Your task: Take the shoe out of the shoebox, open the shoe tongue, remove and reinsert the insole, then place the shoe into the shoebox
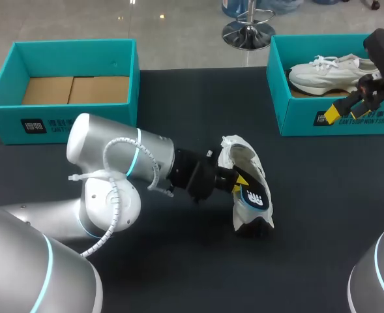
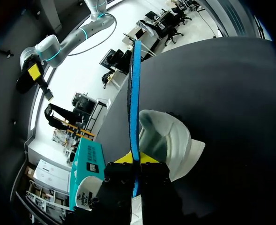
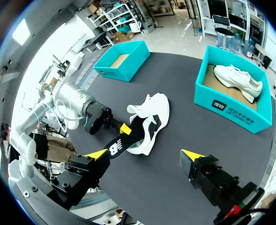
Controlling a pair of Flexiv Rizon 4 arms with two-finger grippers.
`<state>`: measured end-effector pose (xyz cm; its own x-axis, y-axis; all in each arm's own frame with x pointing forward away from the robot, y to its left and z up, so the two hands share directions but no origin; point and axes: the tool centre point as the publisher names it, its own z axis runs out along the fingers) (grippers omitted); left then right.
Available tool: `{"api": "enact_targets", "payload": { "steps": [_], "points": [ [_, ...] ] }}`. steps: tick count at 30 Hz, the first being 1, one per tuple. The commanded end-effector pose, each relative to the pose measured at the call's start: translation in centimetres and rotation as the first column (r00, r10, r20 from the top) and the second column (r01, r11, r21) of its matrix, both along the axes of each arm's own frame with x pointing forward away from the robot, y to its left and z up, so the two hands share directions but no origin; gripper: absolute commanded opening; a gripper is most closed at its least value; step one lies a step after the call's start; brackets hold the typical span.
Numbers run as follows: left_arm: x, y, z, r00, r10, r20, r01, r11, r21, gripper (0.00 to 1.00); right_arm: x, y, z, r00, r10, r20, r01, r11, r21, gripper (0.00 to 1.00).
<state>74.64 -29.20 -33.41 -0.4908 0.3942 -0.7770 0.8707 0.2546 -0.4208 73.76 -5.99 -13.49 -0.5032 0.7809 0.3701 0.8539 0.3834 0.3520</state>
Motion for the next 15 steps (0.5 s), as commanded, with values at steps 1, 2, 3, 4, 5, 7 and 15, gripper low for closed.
{"api": "enact_targets", "payload": {
  "steps": [1, 2, 3, 4, 5, 7, 15],
  "points": [
    [0.3, -0.6, -0.2, 1.0, -0.001, 0.002, 0.0, 1.0, 0.01, 0.0, 0.1, 0.0, 0.0, 1.0, 0.0, -0.003, 0.0, 1.0, -0.002, 1.0],
    [0.2, -0.6, -0.1, 1.0, -0.008, 0.005, 0.008, 1.0, 0.013, 0.0, 0.1, 0.0, 0.0, 1.0, 0.0, -0.003, 0.0, 1.0, -0.002, 1.0],
    [0.1, -0.5, -0.1, 1.0, -0.011, 0.005, 0.011, 1.0, 0.013, 0.0, 0.1, 0.0, 0.0, 1.0, 0.0, -0.003, 0.0, 1.0, -0.002, 1.0],
    [0.0, -0.5, 0.0, 1.0, -0.013, 0.005, 0.013, 1.0, 0.014, 0.0, 0.1, 0.0, 0.0, 1.0, 0.0, -0.003, 0.0, 1.0, -0.002, 1.0],
    [-0.1, -0.4, 0.1, 1.0, -0.015, 0.004, 0.015, 1.0, 0.014, 0.0, 0.1, 0.0, 0.0, 1.0, 0.0, -0.003, 0.0, 1.0, -0.002, 1.0],
    [-0.2, -0.2, 0.2, 1.0, -0.02, 0.004, 0.02, 1.0, 0.015, 0.11, 0.1, 0.0, 0.0, 1.0, 0.0, -0.003, 0.0, 1.0, -0.002, 1.0],
    [-0.7, 0.0, 0.4, 0.999, -0.038, 0.003, 0.038, 0.999, 0.011, 0.12, 0.1, 0.0, 0.0, 1.0, 0.0, -0.003, 0.0, 1.0, -0.002, 1.0]
  ]
}}
